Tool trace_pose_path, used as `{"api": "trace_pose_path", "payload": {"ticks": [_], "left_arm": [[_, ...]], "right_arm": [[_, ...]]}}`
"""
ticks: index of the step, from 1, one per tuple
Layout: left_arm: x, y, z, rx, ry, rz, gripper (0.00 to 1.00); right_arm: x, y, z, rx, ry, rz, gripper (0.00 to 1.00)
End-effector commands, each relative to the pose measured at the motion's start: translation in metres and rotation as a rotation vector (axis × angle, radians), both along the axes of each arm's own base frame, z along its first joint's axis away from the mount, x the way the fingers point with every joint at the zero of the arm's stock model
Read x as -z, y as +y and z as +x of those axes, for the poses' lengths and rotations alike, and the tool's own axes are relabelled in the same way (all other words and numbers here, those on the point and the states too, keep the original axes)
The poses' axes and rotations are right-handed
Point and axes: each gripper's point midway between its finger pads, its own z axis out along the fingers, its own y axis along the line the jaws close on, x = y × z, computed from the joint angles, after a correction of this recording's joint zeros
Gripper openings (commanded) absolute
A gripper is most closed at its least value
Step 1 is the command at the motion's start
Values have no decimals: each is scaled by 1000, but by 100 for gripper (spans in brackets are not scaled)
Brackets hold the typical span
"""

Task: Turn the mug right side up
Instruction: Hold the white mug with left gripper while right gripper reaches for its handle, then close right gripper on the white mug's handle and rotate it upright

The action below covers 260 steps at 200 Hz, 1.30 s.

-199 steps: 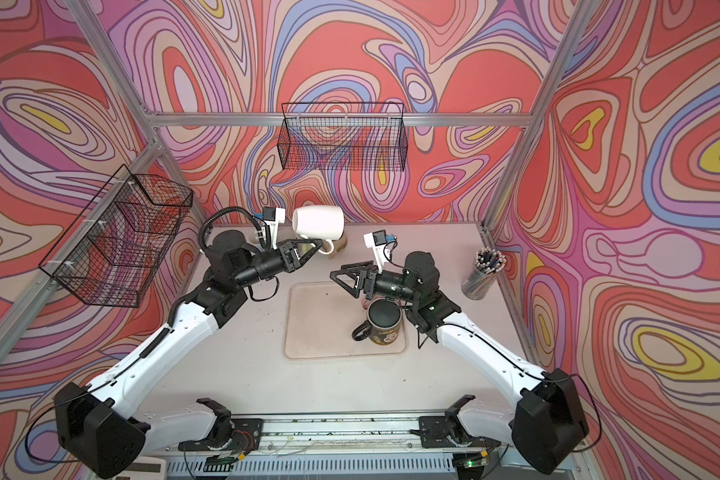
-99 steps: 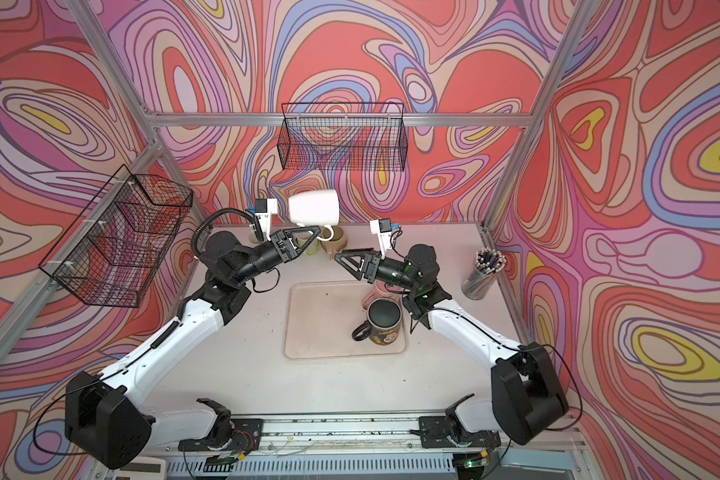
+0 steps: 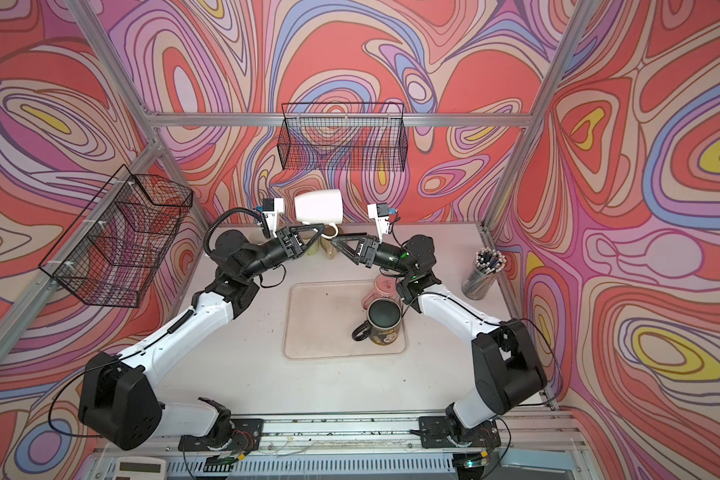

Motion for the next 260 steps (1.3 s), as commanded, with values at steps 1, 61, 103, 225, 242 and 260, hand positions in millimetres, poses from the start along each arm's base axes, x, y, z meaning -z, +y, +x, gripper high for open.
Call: {"api": "trace_pose_path", "payload": {"ticks": [1, 61, 103, 225, 242, 260], "left_arm": [[-36, 6, -13, 13, -140, -60, 0], [-16, 4, -9, 11, -118, -42, 0], [1, 1, -2, 17, -92, -46, 0], [53, -13, 13, 12, -22, 42, 0], [60, -15, 12, 8, -16, 60, 0], [63, -15, 12, 5, -14, 61, 0]], "right_arm": [[-7, 2, 4, -26, -19, 21, 69], [-13, 5, 13, -48, 2, 75, 52], [-15, 7, 18, -41, 9, 76, 43], [-10, 10, 28, -51, 51, 99, 24], [-10, 10, 27, -51, 48, 100, 16], [-8, 9, 27, -47, 50, 98, 3]]}}
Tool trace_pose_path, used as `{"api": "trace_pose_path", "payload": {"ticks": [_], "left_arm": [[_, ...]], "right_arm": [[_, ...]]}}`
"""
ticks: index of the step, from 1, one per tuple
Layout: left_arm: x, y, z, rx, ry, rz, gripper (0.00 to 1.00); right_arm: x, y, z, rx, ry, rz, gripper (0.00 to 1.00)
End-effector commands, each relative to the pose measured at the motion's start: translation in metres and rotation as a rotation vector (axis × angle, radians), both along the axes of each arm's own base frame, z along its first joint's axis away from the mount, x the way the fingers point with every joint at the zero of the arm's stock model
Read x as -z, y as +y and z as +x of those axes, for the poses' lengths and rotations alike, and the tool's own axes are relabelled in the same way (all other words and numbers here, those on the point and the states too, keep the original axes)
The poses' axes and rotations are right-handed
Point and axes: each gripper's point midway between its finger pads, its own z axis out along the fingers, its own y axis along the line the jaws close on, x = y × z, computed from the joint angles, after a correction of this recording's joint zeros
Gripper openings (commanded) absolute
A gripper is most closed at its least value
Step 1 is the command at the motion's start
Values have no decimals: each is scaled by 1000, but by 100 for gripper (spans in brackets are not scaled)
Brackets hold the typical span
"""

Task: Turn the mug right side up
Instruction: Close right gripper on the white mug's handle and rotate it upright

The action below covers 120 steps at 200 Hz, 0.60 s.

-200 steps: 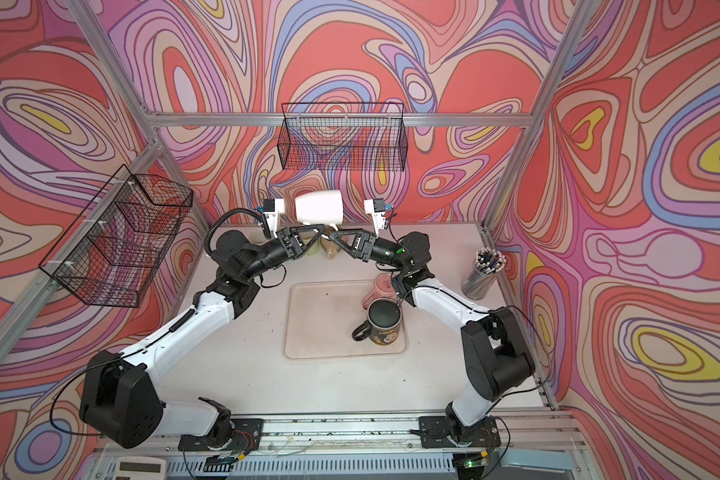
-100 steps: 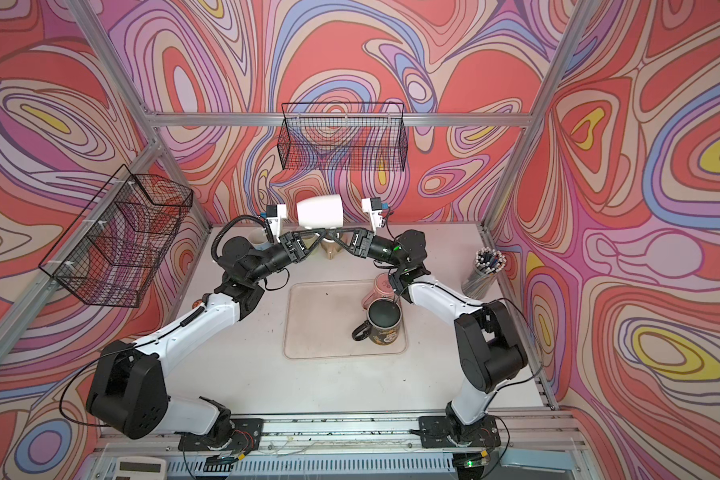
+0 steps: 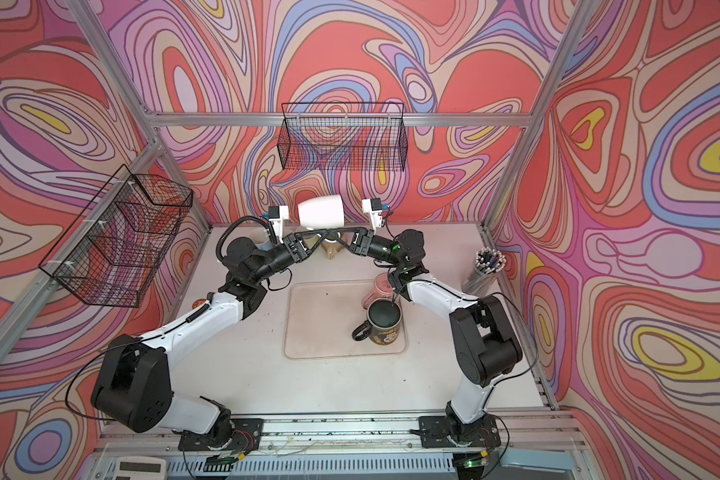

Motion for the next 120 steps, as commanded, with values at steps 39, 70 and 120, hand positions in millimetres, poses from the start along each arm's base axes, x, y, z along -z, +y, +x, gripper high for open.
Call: {"api": "trace_pose_path", "payload": {"ticks": [39, 70, 120], "left_arm": [[32, -10, -7, 24, 30, 60, 0], [34, -7, -8, 7, 31, 94, 7], [35, -4, -8, -21, 27, 118, 26]], "right_arm": [[-26, -3, -7, 24, -102, 47, 0], [-25, -7, -7, 45, -98, 52, 0], [-26, -18, -10, 63, -96, 50, 0]]}}
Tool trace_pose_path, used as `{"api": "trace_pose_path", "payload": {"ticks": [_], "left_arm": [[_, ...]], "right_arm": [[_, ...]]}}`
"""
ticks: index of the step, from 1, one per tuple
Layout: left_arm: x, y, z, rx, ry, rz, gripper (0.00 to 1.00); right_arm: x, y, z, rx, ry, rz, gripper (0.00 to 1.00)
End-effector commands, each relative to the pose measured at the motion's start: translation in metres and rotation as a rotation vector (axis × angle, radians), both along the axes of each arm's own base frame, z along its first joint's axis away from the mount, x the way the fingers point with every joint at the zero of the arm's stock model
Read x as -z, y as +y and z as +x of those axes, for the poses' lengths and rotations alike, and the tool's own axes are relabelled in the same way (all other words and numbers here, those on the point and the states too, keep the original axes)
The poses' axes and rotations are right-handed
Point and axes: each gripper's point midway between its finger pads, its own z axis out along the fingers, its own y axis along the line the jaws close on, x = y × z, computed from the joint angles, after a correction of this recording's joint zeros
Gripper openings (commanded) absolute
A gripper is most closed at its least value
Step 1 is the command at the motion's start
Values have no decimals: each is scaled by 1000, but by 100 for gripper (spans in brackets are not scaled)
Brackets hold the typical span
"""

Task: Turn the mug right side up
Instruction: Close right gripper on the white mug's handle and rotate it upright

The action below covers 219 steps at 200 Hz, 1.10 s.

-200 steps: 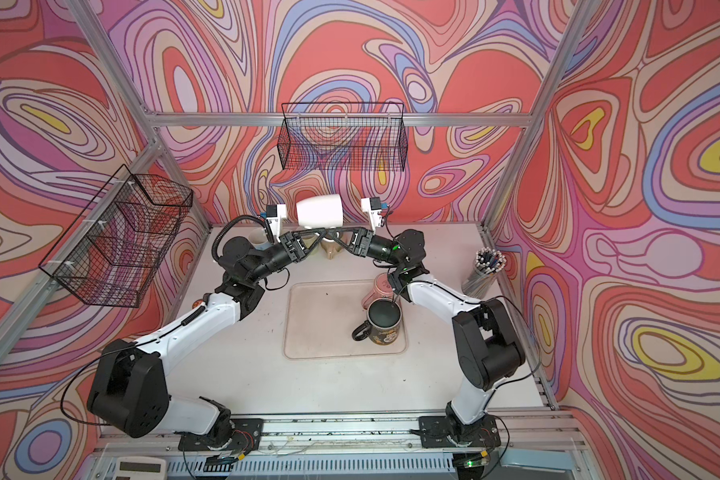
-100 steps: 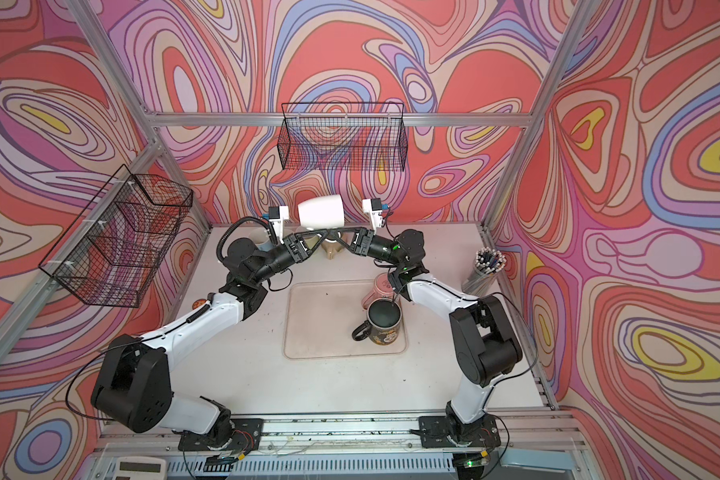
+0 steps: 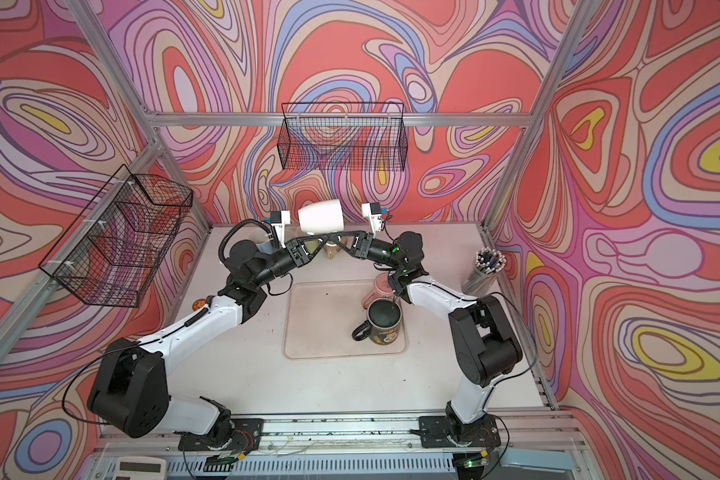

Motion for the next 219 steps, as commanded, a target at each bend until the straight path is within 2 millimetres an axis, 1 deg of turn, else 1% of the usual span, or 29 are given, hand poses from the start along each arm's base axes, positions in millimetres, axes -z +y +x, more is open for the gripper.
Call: {"api": "trace_pose_path", "payload": {"ticks": [1, 27, 86, 111, 124, 144, 151, 157, 170, 179, 183, 187, 219], "left_arm": [[13, -4, -7, 14, 6, 49, 26], [13, -3, -6, 9, 8, 50, 27], [10, -2, -7, -1, 6, 61, 28], [7, 0, -6, -6, 1, 61, 20], [6, 0, -6, -5, 0, 61, 17], [4, 0, -5, -3, -1, 61, 17], [5, -1, -6, 1, 1, 63, 19], [4, 0, -6, -1, -1, 65, 24], [4, 1, -8, -4, -1, 73, 38], [4, 3, -10, -7, -3, 79, 44], [3, 4, -12, -8, -8, 81, 50], [4, 5, -13, -10, -7, 85, 54], [6, 12, -25, -23, -5, 112, 67]], "right_arm": [[-42, -16, -14, 46, -135, 67, 0], [-43, -20, -15, 54, -136, 66, 0], [-40, -19, -17, 47, -133, 60, 0], [-38, -20, -17, 52, -133, 49, 0], [-37, -20, -17, 55, -134, 41, 0], [-33, -19, -16, 61, -127, 30, 0], [-32, -20, -15, 67, -124, 24, 0], [-30, -19, -13, 74, -117, 16, 0], [-25, -20, -9, 94, -109, -12, 0], [-22, -21, -7, 109, -103, -30, 0], [-21, -21, -6, 113, -102, -36, 0], [-21, -22, -6, 119, -103, -40, 0], [-14, -26, 1, 138, -70, -58, 0]]}}
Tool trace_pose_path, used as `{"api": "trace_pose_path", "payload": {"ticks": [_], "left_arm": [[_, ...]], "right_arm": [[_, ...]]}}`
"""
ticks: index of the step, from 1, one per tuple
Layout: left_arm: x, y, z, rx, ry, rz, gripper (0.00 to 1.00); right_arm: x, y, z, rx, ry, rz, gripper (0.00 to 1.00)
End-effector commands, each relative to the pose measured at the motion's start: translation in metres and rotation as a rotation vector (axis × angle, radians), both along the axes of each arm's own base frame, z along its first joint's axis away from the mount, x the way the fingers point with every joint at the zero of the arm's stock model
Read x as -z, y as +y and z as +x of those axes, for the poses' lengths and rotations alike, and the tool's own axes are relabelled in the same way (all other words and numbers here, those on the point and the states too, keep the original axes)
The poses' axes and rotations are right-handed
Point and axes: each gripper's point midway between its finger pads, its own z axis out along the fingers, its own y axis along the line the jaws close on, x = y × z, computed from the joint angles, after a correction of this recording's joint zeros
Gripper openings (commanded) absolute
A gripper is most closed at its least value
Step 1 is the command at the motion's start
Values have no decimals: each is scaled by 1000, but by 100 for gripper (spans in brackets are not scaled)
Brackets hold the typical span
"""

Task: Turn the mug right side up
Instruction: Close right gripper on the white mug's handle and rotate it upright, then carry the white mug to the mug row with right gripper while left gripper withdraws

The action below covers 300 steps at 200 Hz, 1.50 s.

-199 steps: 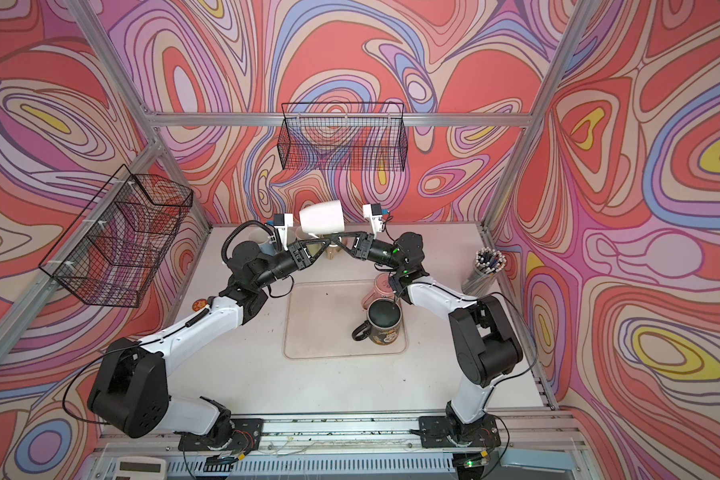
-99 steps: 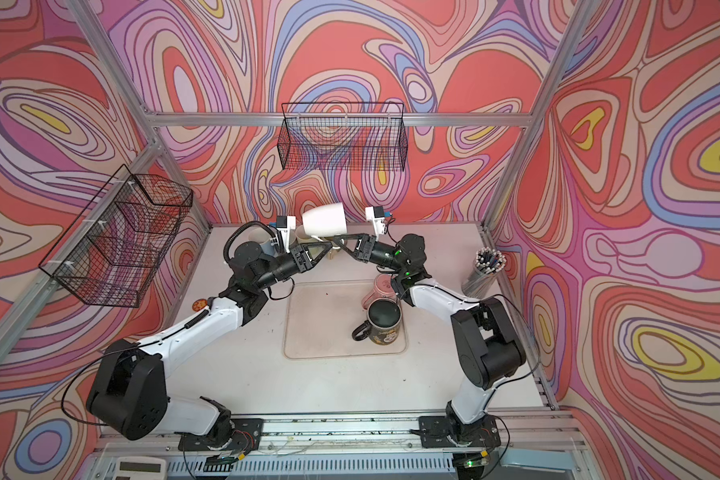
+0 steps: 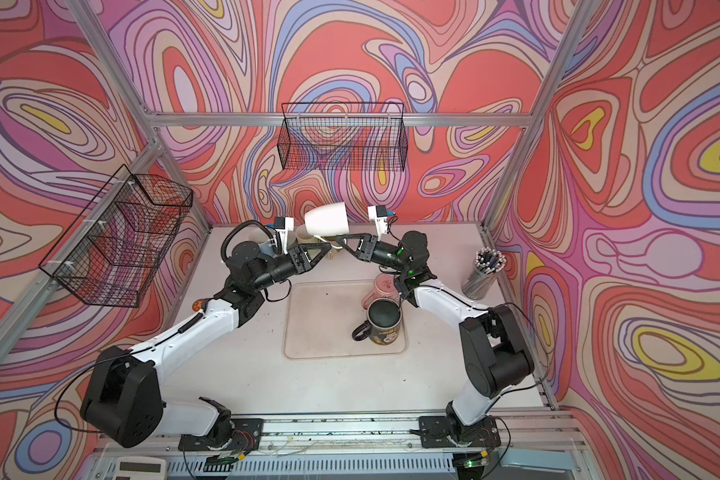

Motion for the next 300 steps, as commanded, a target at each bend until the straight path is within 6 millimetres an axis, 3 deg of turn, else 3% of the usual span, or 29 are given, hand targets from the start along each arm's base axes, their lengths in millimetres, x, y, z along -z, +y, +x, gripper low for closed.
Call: {"api": "trace_pose_path", "payload": {"ticks": [1, 37, 92, 128, 155, 177, 181, 223, 278, 300], "left_arm": [[-8, 8, -12, -16, -38, 25, 67], [-6, 21, -27, -51, -29, 95, 77], [9, 46, -49, -116, 24, 301, 85], [24, 79, -59, -228, 64, 499, 100], [41, 105, -66, -304, 90, 644, 100], [55, 124, -73, -353, 120, 740, 100], [56, 127, -75, -360, 125, 755, 100], [77, 152, -87, -391, 170, 910, 100], [99, 162, -90, -403, 187, 983, 100], [106, 157, -90, -381, 211, 964, 100]], "right_arm": [[-21, -11, 2, 59, -77, 10, 0], [1, -20, 21, 137, 9, -41, 0], [50, -41, 57, 354, 95, -327, 0], [81, -55, 80, 451, 143, -521, 0], [101, -61, 95, 485, 157, -629, 0], [105, -69, 108, 531, 156, -715, 0], [120, -69, 113, 530, 179, -747, 0], [152, -75, 139, 555, 241, -907, 0], [190, -80, 167, 597, 288, -1107, 0], [204, -78, 177, 604, 288, -1194, 0]]}}
